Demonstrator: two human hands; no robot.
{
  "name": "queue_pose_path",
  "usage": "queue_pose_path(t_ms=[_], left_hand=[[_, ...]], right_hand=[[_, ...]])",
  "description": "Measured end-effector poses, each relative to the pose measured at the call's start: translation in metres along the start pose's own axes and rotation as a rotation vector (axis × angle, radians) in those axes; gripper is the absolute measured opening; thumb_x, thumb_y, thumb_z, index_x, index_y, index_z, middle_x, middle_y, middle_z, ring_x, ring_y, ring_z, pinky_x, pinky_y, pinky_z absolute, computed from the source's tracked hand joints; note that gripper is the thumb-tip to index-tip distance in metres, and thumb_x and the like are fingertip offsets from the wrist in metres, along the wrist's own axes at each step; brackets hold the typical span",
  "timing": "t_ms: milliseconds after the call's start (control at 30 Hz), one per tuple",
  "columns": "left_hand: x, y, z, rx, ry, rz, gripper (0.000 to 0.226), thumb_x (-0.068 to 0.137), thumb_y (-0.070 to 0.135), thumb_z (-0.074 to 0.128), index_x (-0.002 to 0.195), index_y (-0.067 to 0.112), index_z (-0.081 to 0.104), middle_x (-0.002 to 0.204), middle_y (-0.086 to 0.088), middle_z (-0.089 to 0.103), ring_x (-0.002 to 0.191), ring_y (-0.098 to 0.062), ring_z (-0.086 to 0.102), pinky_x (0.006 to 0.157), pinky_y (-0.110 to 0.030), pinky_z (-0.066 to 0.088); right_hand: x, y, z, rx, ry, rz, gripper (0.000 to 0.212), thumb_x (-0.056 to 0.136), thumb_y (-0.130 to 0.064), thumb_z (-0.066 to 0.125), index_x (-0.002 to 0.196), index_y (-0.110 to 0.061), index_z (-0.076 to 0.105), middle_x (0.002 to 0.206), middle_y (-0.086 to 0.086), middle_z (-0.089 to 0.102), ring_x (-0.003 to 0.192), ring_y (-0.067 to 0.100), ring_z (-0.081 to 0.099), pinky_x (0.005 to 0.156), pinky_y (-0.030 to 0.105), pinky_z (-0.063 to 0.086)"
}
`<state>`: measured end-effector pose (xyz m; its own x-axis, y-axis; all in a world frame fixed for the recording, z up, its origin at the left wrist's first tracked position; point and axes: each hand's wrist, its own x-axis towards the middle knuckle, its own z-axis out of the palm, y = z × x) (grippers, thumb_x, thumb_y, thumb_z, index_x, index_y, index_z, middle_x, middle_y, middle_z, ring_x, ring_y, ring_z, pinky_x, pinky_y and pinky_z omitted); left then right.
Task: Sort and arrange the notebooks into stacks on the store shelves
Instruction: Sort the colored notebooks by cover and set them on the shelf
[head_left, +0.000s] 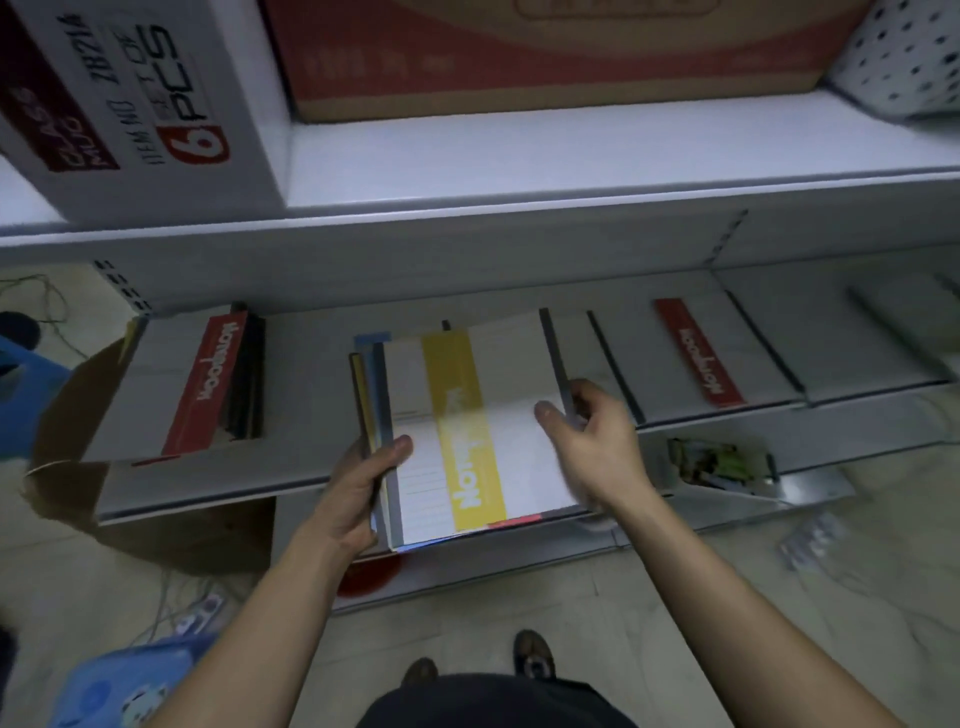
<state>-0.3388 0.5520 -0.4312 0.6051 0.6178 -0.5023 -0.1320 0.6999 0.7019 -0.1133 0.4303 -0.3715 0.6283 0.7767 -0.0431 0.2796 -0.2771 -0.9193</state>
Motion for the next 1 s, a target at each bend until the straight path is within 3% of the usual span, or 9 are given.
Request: queue_pose_path(t_ms=[67,200,300,467,633,767,867,933,1000], left_hand=[[0.004,-0.003,0.010,0.022,0.015,0.008,0.116,0.039,0.035,0.105,0.138,-0.001,0.057,0.129,-0.027,0.067,0.112,-0.041,0.070,0.087,-0.051,0.061],[0.006,-0.010,0.017,-0.001,0.082,0.061,0.122,0.048,0.031,0.104,0.150,0.003,0.043,0.135,-0.025,0.064,0.123,-0.044,0.063,0.107,-0.066,0.045],[0.004,-0.015,0.020,-0.018,0.089,0.063,0.118,0.046,0.031,0.104,0.147,0.004,0.048,0.135,-0.026,0.063,0.125,-0.046,0.061,0.108,-0.066,0.044],[0.002,-0.023,0.025,-0.023,0.116,0.090,0.119,0.043,0.034,0.104,0.144,0.004,0.050,0.136,-0.028,0.062,0.125,-0.048,0.060,0.101,-0.061,0.051],[0.004,-0.028,0.030,-0.045,0.130,0.111,0.118,0.047,0.033,0.103,0.147,0.004,0.048,0.138,-0.028,0.061,0.126,-0.048,0.059,0.098,-0.060,0.054],[0.005,-0.031,0.038,-0.060,0.121,0.113,0.118,0.044,0.032,0.104,0.145,0.003,0.050,0.136,-0.027,0.063,0.125,-0.047,0.061,0.097,-0.058,0.055],[0.008,-0.033,0.041,-0.077,0.125,0.118,0.120,0.045,0.031,0.104,0.147,0.004,0.048,0.137,-0.026,0.062,0.127,-0.046,0.060,0.106,-0.062,0.047],[0.011,-0.034,0.040,-0.115,0.134,0.121,0.123,0.046,0.030,0.104,0.150,0.005,0.043,0.139,-0.025,0.061,0.128,-0.045,0.059,0.110,-0.066,0.041],[0.014,-0.032,0.045,-0.109,0.126,0.108,0.126,0.048,0.028,0.104,0.153,0.004,0.038,0.139,-0.025,0.062,0.127,-0.044,0.060,0.109,-0.068,0.042]], right_hand=[[0.018,0.007,-0.024,0.028,0.065,0.042,0.013,0.094,-0.022,0.067,0.104,-0.013,0.066,0.090,-0.011,0.069,0.079,-0.001,0.064,0.068,0.017,0.044],[0.071,0.030,-0.070,0.017,0.118,0.132,0.025,0.097,-0.021,0.064,0.108,0.002,0.065,0.106,0.025,0.069,0.088,0.033,0.066,0.068,0.028,0.042],[0.102,0.046,-0.081,-0.074,0.059,0.197,0.029,0.097,-0.021,0.063,0.112,0.003,0.064,0.113,0.031,0.065,0.094,0.043,0.066,0.069,0.032,0.040],[0.129,0.062,-0.070,-0.205,-0.003,0.182,0.024,0.092,-0.025,0.070,0.110,-0.007,0.068,0.109,0.011,0.069,0.087,0.024,0.062,0.075,0.031,0.048],[0.133,0.072,-0.057,-0.474,0.029,0.108,0.027,0.091,-0.037,0.069,0.089,-0.010,0.065,0.079,0.002,0.062,0.076,0.024,0.063,0.049,0.022,0.030],[0.135,0.080,-0.053,-0.584,0.046,0.100,0.044,0.088,-0.050,0.068,0.108,-0.011,0.067,0.103,0.008,0.066,0.088,0.026,0.064,0.062,0.027,0.039],[0.127,0.078,-0.058,-0.563,0.046,0.104,0.050,0.090,-0.050,0.067,0.124,-0.014,0.061,0.119,0.008,0.057,0.096,0.028,0.062,0.072,0.030,0.042],[0.115,0.072,-0.064,-0.495,0.085,0.078,0.048,0.092,-0.047,0.065,0.131,-0.018,0.057,0.121,0.007,0.053,0.095,0.027,0.062,0.074,0.029,0.042],[0.098,0.061,-0.068,-0.362,0.120,0.002,0.033,0.096,-0.041,0.062,0.121,-0.019,0.061,0.109,0.003,0.058,0.090,0.023,0.062,0.070,0.026,0.039]])
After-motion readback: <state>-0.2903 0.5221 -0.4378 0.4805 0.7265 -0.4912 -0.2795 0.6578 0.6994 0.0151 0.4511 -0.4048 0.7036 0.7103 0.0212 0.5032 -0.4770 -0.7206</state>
